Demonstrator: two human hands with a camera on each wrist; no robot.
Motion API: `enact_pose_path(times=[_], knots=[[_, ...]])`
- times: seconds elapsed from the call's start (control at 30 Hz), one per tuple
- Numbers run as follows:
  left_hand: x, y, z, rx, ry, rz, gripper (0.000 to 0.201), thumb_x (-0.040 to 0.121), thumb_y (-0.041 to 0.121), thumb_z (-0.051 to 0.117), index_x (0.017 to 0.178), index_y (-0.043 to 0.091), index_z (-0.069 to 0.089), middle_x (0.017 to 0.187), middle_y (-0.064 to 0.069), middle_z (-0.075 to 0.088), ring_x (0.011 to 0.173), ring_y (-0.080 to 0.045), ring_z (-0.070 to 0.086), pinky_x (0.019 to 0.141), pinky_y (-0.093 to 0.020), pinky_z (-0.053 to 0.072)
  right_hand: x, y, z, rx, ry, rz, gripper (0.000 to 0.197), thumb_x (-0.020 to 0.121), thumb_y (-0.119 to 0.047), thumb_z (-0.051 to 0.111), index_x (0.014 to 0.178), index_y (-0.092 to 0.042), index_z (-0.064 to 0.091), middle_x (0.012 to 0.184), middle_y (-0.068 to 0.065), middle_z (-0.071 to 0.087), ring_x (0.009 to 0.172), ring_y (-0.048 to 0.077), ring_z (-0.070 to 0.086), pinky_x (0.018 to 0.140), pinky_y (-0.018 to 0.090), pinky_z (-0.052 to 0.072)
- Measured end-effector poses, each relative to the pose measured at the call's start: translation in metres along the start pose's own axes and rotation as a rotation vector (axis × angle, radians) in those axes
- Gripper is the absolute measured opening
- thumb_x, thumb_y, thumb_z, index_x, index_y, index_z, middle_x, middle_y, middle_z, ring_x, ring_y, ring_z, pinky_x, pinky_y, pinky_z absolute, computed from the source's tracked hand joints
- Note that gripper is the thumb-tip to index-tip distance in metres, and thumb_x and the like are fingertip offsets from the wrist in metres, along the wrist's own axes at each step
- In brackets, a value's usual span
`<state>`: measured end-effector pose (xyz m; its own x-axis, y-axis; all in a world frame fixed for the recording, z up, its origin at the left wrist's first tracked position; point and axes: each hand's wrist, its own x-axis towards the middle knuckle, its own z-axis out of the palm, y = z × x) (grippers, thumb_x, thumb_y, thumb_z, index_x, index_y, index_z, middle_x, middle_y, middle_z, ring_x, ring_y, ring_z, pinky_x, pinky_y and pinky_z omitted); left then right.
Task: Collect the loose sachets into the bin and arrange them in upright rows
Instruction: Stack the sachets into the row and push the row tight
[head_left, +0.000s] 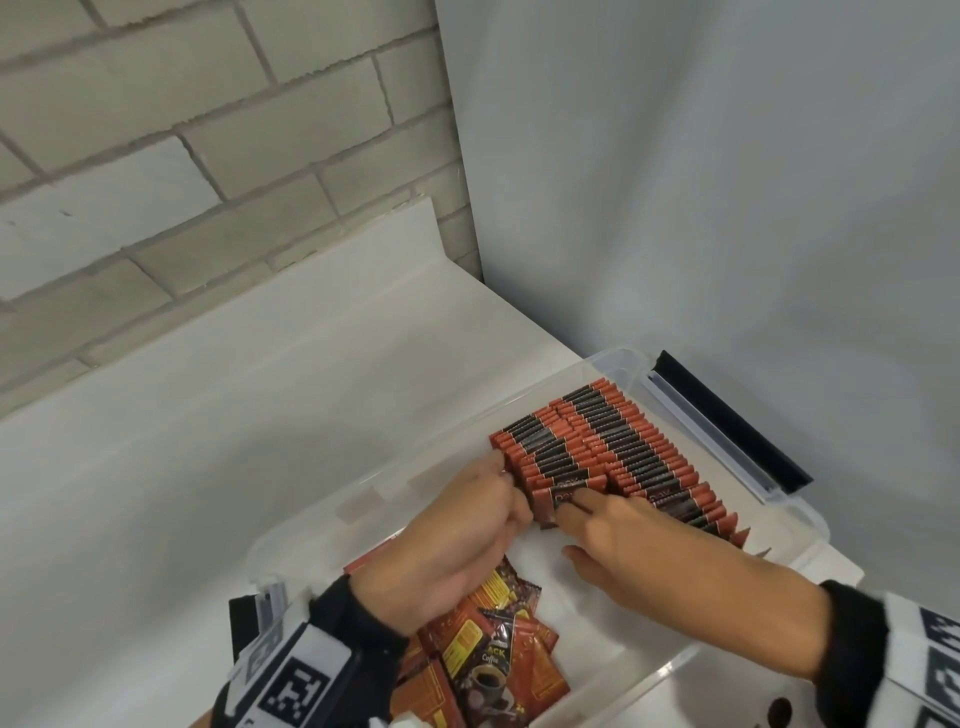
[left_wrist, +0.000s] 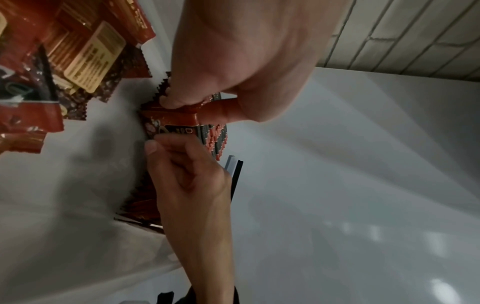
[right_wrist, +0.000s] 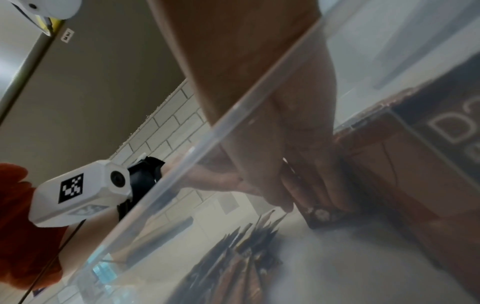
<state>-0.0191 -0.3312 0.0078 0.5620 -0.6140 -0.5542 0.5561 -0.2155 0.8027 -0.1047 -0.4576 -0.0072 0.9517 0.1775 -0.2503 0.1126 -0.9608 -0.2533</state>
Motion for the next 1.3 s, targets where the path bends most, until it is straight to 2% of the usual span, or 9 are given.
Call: enact_pose_path(times=[0.1, 0.23, 0.43, 0.57, 0.73, 1.03, 1.13, 1.23, 1.3], knots=[[0.001, 0.001, -0.001, 0.02, 0.008, 0.011, 0.059, 0.078, -0.026, 0.031, 0.084, 0.018, 0.07, 0.088, 0.002, 0.074, 0.084, 0.0, 0.066, 0.071, -0.017, 0.046, -0.002, -0.002, -0.004, -0.056, -0.056, -0.028, 0.031, 0.1, -0.018, 0.046, 0.127, -0.006, 0.055, 0.125, 0.005, 0.057, 0.107, 0.018, 0.056, 0.09, 0.028, 0.05], [0.001, 0.001, -0.001, 0.046, 0.013, 0.014, 0.059, 0.077, -0.026, 0.031, 0.096, 0.021, 0.063, 0.09, 0.005, 0.074, 0.088, 0.002, 0.065, 0.077, -0.019, 0.045, -0.006, -0.004, -0.009, -0.068, 0.045, -0.01, 0.032, 0.057, -0.029, 0.09, 0.08, -0.012, 0.074, 0.077, -0.003, 0.067, 0.062, 0.007, 0.061, 0.049, 0.016, 0.051], [0.003, -0.002, 0.002, 0.071, 0.029, -0.009, 0.065, 0.076, -0.024, 0.032, 0.105, 0.026, 0.059, 0.099, 0.01, 0.071, 0.099, 0.002, 0.059, 0.081, -0.018, 0.043, -0.01, -0.005, -0.009, -0.064, -0.003, 0.014, 0.034, 0.104, -0.019, 0.032, 0.132, -0.006, 0.047, 0.131, 0.006, 0.046, 0.114, 0.019, 0.048, 0.095, 0.029, 0.044], [0.001, 0.001, 0.002, 0.015, 0.046, -0.021, 0.055, 0.081, -0.025, 0.03, 0.067, 0.02, 0.058, 0.05, 0.013, 0.062, 0.068, 0.0, 0.054, 0.067, -0.016, 0.04, -0.008, -0.008, -0.012, -0.089, -0.03, 0.047, 0.034, 0.104, -0.018, 0.032, 0.134, -0.008, 0.043, 0.134, 0.005, 0.043, 0.117, 0.018, 0.046, 0.097, 0.029, 0.044], [0.006, -0.012, 0.003, -0.038, 0.062, -0.091, 0.053, 0.074, -0.025, 0.032, 0.112, -0.001, 0.059, 0.112, -0.013, 0.067, 0.11, -0.02, 0.059, 0.087, -0.024, 0.049, -0.004, -0.006, -0.009, -0.102, -0.045, 0.063, 0.032, 0.102, -0.012, 0.034, 0.132, -0.009, 0.044, 0.132, 0.007, 0.044, 0.116, 0.02, 0.045, 0.096, 0.032, 0.045], [0.007, -0.017, 0.008, -0.124, 0.035, -0.105, 0.049, 0.073, -0.026, 0.03, 0.099, -0.001, 0.064, 0.1, -0.013, 0.069, 0.091, -0.017, 0.061, 0.065, -0.018, 0.05, -0.003, -0.007, -0.013, -0.079, -0.05, 0.071, 0.032, 0.102, -0.013, 0.035, 0.132, -0.011, 0.044, 0.131, 0.004, 0.044, 0.116, 0.02, 0.046, 0.097, 0.031, 0.044], [0.006, -0.015, 0.008, -0.154, 0.041, -0.116, 0.043, 0.077, -0.026, 0.032, 0.085, 0.004, 0.061, 0.066, -0.001, 0.067, 0.064, -0.008, 0.058, 0.07, -0.016, 0.053, -0.001, -0.009, -0.011, -0.123, -0.046, 0.097, 0.028, 0.095, -0.015, 0.052, 0.12, -0.002, 0.054, 0.12, 0.008, 0.053, 0.103, 0.019, 0.055, 0.085, 0.031, 0.052], [0.006, -0.016, 0.008, -0.12, 0.042, -0.135, 0.046, 0.075, -0.025, 0.033, 0.097, 0.002, 0.064, 0.089, -0.009, 0.068, 0.086, -0.016, 0.06, 0.069, -0.018, 0.051, -0.004, -0.009, -0.01, -0.122, 0.064, 0.089, 0.038, 0.038, -0.02, 0.094, 0.059, -0.004, 0.066, 0.066, 0.0, 0.061, 0.053, 0.012, 0.058, 0.037, 0.024, 0.049], [0.006, -0.015, 0.008, -0.109, 0.064, -0.135, 0.048, 0.075, -0.024, 0.032, 0.102, 0.001, 0.063, 0.096, -0.011, 0.065, 0.087, -0.016, 0.058, 0.062, -0.017, 0.048, -0.004, -0.012, -0.014, -0.054, 0.023, 0.09, 0.03, 0.053, -0.016, 0.09, 0.072, -0.005, 0.068, 0.075, 0.004, 0.063, 0.063, 0.015, 0.063, 0.045, 0.026, 0.053]])
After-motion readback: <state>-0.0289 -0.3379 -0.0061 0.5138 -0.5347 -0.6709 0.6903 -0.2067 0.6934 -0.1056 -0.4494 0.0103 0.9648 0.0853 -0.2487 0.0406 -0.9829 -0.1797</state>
